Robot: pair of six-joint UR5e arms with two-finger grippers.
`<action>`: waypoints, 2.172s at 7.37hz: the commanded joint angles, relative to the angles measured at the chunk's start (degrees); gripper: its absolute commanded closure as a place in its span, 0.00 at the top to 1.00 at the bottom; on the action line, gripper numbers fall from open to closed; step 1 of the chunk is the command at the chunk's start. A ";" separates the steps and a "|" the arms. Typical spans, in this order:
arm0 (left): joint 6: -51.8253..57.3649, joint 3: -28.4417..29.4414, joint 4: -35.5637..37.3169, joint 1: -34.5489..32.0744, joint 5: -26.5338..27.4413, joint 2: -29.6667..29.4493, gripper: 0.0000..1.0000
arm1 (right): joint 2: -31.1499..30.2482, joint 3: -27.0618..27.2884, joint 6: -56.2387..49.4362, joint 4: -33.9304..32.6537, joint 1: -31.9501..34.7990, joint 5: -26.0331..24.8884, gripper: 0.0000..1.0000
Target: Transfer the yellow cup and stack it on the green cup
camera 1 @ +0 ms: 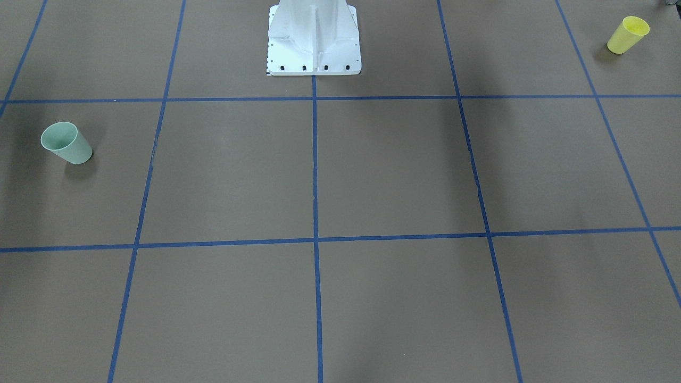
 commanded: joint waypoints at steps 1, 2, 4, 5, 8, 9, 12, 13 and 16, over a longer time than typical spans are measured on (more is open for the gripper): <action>-19.26 0.29 -1.98 6.23 1.20 0.05 1.00 | -0.05 0.26 0.00 0.15 0.00 0.02 1.00; -29.53 0.38 -4.69 10.54 7.39 0.05 1.00 | 0.04 0.26 -0.09 0.16 -0.09 0.02 1.00; -40.23 1.00 -7.97 15.75 13.94 0.49 1.00 | 0.13 0.35 -0.09 0.24 -0.18 0.19 1.00; -45.84 1.43 -7.88 18.12 17.69 1.10 1.00 | 0.21 0.44 -0.09 0.77 -0.26 0.19 1.00; -60.98 1.26 -7.88 21.91 30.25 8.02 1.00 | 0.47 0.52 -0.18 3.40 -1.49 0.37 1.00; -66.23 1.26 -7.80 22.10 32.47 9.61 1.00 | 0.48 0.53 -0.26 3.93 -1.67 0.63 1.00; -82.12 1.26 -5.61 27.08 33.37 13.32 1.00 | 0.48 1.40 -0.26 4.02 -1.67 5.37 1.00; -90.55 0.48 0.32 31.89 34.77 13.32 1.00 | 0.56 1.58 -0.26 4.02 -1.76 5.55 1.00; -102.18 -1.55 14.15 33.78 34.96 13.32 1.00 | 0.65 4.12 -0.44 4.28 -1.76 5.82 1.00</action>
